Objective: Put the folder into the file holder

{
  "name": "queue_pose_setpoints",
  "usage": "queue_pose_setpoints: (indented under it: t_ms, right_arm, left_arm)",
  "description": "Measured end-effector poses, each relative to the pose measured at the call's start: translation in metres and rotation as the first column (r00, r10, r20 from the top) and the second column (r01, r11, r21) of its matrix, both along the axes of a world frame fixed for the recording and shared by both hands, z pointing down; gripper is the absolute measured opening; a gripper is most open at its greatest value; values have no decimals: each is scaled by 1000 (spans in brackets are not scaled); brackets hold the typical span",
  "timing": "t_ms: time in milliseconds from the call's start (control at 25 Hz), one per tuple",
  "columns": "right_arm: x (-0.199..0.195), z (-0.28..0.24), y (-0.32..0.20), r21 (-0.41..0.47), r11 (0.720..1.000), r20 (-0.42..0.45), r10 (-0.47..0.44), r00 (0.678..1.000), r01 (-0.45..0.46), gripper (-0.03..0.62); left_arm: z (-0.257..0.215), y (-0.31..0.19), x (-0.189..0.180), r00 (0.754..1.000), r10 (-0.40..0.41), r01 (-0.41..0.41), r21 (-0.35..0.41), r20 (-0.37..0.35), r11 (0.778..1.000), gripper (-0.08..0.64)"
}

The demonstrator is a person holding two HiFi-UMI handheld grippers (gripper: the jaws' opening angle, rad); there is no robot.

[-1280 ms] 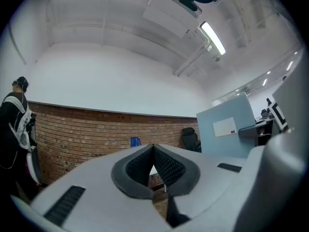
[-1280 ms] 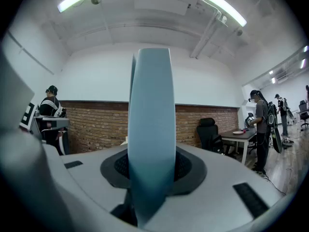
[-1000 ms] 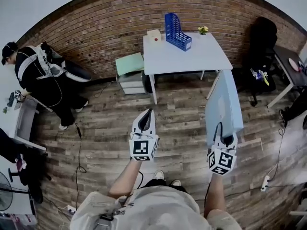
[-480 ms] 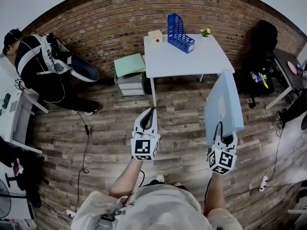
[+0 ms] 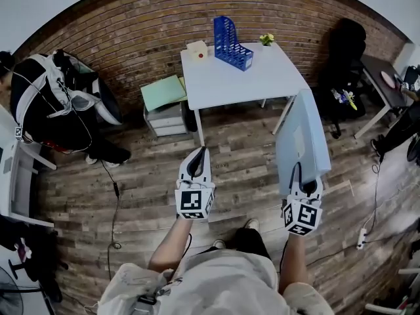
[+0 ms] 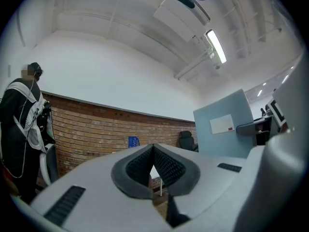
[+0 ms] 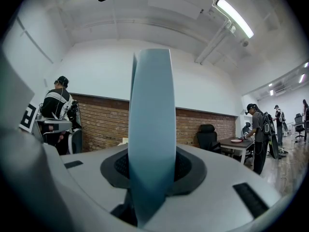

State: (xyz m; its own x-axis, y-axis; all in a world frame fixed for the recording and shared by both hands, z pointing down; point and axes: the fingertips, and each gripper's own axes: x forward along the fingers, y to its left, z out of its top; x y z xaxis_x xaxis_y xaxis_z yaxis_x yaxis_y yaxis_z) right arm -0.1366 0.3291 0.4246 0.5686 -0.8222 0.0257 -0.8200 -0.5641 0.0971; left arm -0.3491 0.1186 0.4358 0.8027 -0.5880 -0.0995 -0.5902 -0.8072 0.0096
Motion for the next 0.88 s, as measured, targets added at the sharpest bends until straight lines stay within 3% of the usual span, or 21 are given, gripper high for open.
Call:
queue_pose_setpoints:
  t_ms: [360, 880]
  right_arm:
    - [35, 18, -9, 9, 1000, 26, 4, 1000, -4, 141]
    - [155, 32, -47, 10, 1000, 96, -8, 995, 7, 142]
  left_arm:
    - [10, -10, 33, 1000, -13, 13, 7, 1, 1000, 9]
    - [15, -45, 155, 998, -18, 18, 2, 68, 1000, 9]
